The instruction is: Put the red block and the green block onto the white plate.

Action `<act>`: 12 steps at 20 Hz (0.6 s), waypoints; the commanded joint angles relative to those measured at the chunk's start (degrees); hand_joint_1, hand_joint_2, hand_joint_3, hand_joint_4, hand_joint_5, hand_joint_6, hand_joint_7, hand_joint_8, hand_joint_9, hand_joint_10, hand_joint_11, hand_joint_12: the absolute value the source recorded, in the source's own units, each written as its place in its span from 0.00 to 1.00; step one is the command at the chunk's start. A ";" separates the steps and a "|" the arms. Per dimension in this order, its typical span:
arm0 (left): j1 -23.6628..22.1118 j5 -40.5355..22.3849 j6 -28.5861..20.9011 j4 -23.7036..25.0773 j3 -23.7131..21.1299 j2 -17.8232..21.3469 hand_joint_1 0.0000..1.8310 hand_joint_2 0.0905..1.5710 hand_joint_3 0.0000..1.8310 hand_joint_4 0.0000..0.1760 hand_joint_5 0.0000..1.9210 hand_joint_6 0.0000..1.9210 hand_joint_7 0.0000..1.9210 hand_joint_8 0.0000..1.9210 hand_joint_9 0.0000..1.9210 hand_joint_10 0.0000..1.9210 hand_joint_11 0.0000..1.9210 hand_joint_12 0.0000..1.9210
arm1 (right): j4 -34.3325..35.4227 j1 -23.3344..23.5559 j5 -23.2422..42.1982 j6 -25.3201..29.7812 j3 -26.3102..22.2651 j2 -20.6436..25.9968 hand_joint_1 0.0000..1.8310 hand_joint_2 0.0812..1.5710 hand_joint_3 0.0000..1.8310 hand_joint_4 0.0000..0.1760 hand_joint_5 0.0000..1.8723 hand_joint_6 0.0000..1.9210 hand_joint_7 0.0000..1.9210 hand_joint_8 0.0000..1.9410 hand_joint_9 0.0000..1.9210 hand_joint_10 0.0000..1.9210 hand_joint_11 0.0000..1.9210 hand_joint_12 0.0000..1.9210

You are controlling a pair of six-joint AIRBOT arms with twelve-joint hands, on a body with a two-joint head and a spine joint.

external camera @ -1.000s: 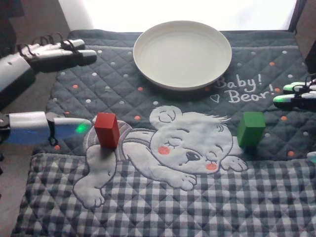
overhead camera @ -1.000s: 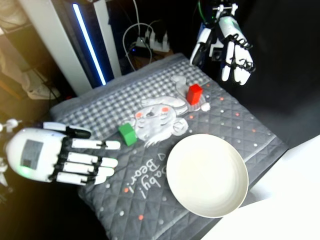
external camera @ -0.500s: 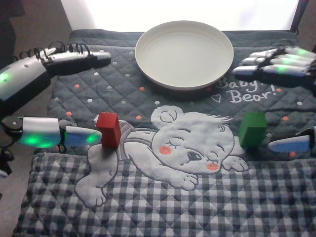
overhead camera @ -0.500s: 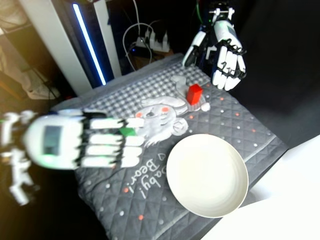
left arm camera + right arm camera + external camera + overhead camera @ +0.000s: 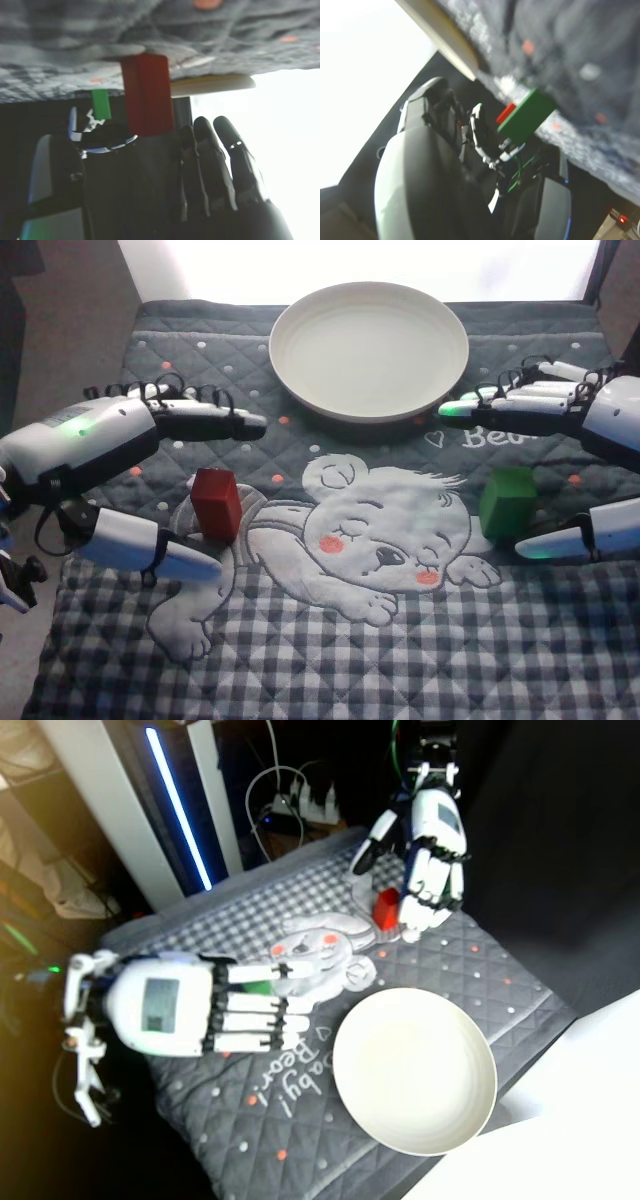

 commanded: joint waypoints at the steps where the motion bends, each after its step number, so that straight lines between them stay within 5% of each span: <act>1: -0.56 -4.77 -0.34 -0.72 0.22 -0.05 0.54 0.49 0.00 0.00 0.26 0.00 0.22 0.00 0.20 0.00 0.01 0.49 | 2.15 0.58 5.58 0.36 0.37 0.18 0.48 0.56 0.00 0.93 0.13 0.00 0.18 0.00 0.18 0.00 0.00 0.55; 6: -1.08 -3.59 -0.32 -0.72 1.28 -1.28 0.60 0.51 0.00 0.00 0.31 0.00 0.29 0.00 0.25 0.01 0.00 0.50 | 2.18 0.58 5.36 0.36 0.72 -0.38 0.48 0.57 0.00 0.97 0.16 0.00 0.22 0.00 0.22 0.01 0.00 0.63; 8: -1.20 -3.57 -0.32 -0.72 1.48 -1.74 0.54 0.55 0.00 0.00 0.34 0.00 0.37 0.00 0.33 0.01 0.06 0.54 | 2.20 0.58 5.37 0.36 0.75 -0.42 0.48 0.57 0.00 1.00 0.17 0.00 0.23 0.00 0.24 0.01 0.01 0.65; 10: -1.23 -3.61 -0.32 -0.70 1.48 -1.93 0.50 0.56 0.00 0.00 0.38 0.00 0.43 0.01 0.41 0.03 0.14 0.59 | 2.20 0.58 5.37 0.36 0.75 -0.52 0.52 0.56 0.00 0.87 0.21 0.00 0.27 0.00 0.27 0.01 0.02 0.64; 11: -1.23 -3.63 -0.32 -0.68 1.47 -2.02 0.52 0.57 0.00 0.00 0.40 0.00 0.46 0.01 0.44 0.03 0.18 0.58 | 2.19 0.58 5.37 0.36 0.75 -0.60 0.55 0.56 0.00 0.90 0.23 0.00 0.29 0.00 0.29 0.01 0.03 0.64; 12: -1.24 -3.63 -0.32 -0.67 1.48 -2.15 0.58 0.57 0.00 0.00 0.42 0.00 0.47 0.01 0.46 0.03 0.21 0.57 | 2.19 0.58 5.37 0.36 0.76 -0.64 0.57 0.56 0.00 0.81 0.25 0.00 0.31 0.01 0.33 0.02 0.06 0.67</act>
